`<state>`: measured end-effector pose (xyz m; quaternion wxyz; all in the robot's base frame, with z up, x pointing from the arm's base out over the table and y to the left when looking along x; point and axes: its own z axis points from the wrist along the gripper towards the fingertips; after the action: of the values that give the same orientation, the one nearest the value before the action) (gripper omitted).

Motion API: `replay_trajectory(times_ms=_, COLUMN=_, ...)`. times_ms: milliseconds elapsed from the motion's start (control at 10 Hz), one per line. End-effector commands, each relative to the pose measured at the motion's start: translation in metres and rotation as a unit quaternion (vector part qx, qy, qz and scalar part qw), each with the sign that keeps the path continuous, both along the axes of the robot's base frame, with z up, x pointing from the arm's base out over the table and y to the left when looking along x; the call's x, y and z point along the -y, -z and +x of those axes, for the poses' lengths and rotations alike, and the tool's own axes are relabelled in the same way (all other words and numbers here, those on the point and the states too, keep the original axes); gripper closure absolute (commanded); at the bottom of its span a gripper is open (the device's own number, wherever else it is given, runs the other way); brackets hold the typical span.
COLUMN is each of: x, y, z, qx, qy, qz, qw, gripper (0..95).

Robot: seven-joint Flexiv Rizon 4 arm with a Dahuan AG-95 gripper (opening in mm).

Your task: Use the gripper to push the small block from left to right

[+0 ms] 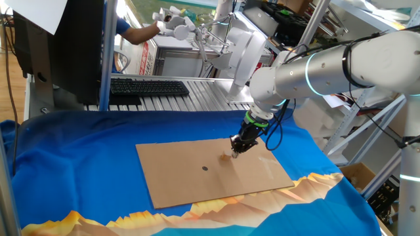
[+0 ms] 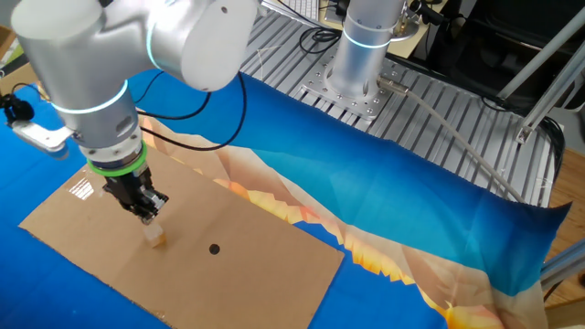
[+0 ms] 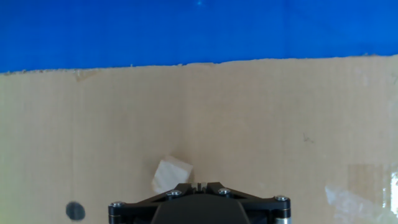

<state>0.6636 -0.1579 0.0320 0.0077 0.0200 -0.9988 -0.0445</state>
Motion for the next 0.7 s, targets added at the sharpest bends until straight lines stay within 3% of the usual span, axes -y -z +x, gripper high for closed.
replay_trajectory(times_ms=100, x=0.007, y=-0.014, z=-0.006, qx=-0.041, qy=0.015, qz=0.0, qw=0.999, gripper=95.0)
replay_trajectory(times_ms=400, x=0.02, y=-0.035, z=-0.02, qx=-0.079, qy=0.039, qz=0.0, qw=0.9961, gripper=95.0)
replay_trajectory(times_ms=700, x=0.025, y=-0.04, z=-0.026, qx=-0.095, qy=0.064, qz=-0.006, qw=0.9933, gripper=95.0)
